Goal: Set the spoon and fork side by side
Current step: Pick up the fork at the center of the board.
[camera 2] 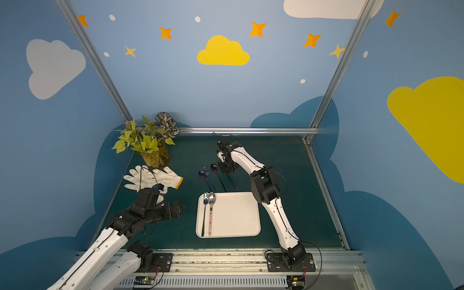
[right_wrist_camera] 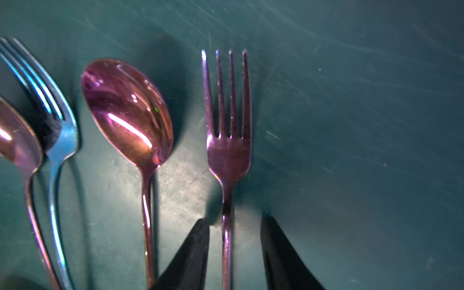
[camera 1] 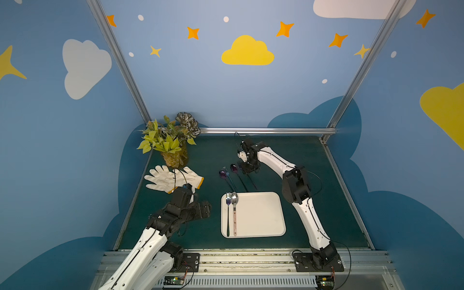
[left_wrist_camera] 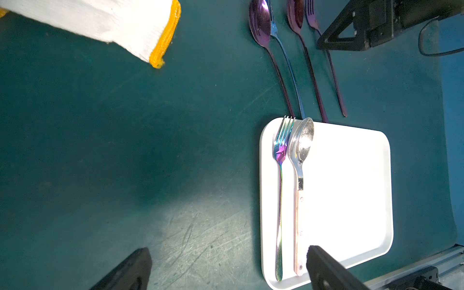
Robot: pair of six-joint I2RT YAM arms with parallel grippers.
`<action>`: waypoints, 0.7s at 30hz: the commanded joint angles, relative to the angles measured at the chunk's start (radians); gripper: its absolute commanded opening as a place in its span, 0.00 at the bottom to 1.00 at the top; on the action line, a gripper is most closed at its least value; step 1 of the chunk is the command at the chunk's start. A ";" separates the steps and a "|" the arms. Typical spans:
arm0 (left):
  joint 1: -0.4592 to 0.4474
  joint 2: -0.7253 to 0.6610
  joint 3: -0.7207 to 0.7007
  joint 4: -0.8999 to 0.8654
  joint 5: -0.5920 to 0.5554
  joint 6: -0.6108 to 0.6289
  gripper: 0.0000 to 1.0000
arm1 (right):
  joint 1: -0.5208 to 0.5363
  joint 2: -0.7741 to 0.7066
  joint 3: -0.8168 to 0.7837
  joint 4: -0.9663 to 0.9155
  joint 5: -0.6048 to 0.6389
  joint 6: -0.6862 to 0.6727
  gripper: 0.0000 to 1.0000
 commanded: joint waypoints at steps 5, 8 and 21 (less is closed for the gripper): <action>-0.001 -0.006 -0.001 -0.005 -0.009 -0.001 1.00 | -0.001 0.049 0.019 -0.024 0.016 0.009 0.21; -0.002 -0.010 0.000 -0.006 -0.010 -0.001 1.00 | -0.001 0.041 0.016 -0.025 0.039 0.012 0.14; -0.001 -0.047 0.000 -0.011 -0.023 -0.005 1.00 | -0.051 -0.100 0.118 -0.012 0.125 0.040 0.00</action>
